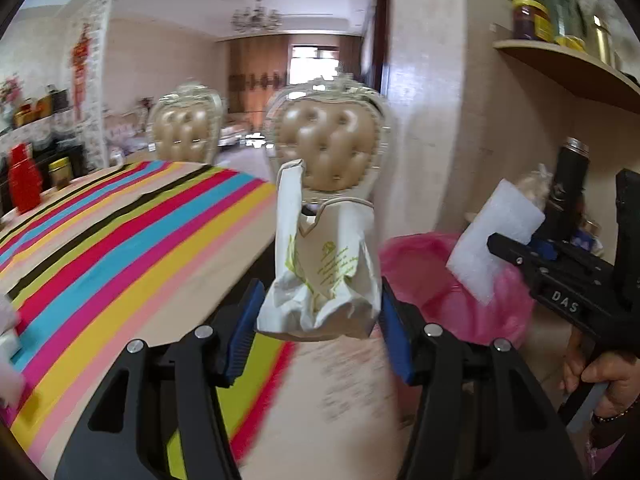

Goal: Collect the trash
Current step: 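Carry foam block and paper to the pink bin and release both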

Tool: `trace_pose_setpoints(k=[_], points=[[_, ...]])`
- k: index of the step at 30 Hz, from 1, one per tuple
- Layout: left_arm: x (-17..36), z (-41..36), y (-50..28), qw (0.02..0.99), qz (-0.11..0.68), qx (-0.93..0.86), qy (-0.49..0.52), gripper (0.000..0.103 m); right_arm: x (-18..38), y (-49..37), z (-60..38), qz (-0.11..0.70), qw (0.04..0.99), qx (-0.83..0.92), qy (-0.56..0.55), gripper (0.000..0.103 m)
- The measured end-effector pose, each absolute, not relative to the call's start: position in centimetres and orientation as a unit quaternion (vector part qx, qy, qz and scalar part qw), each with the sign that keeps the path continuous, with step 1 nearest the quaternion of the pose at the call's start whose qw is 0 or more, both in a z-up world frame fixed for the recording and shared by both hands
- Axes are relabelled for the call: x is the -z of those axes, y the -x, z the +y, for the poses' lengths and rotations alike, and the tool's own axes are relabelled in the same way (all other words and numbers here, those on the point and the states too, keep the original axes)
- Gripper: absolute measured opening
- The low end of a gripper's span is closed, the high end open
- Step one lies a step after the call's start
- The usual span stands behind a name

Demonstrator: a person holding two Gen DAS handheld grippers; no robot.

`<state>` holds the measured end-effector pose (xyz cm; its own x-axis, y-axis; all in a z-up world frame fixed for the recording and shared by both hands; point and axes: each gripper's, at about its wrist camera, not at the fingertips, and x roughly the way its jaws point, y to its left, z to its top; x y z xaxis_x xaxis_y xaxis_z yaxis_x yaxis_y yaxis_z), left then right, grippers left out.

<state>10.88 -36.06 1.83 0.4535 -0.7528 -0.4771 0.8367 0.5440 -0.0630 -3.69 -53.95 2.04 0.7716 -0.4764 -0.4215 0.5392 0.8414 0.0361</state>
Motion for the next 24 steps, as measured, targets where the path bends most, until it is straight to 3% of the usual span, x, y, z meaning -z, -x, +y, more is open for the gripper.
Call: trace_pose_setpoints(k=[11,14,24], points=[[-0.1,-45.2,-8.6,0.792,0.247,0.549,-0.105,0.052,-0.5,6.6,-59.5,0.213,0.915,0.326,-0.103,0.042],[0.6,-47.4,-8.4,0.778,0.255,0.564,-0.109,0.045,0.1,6.6,-60.4,0.215,0.913,0.328,-0.112,0.042],[4.1,-50.6,-9.6,0.775,0.291,0.546,-0.127,0.045,2.0,7.1,-61.6,0.227,0.909,0.321,-0.140,0.042]])
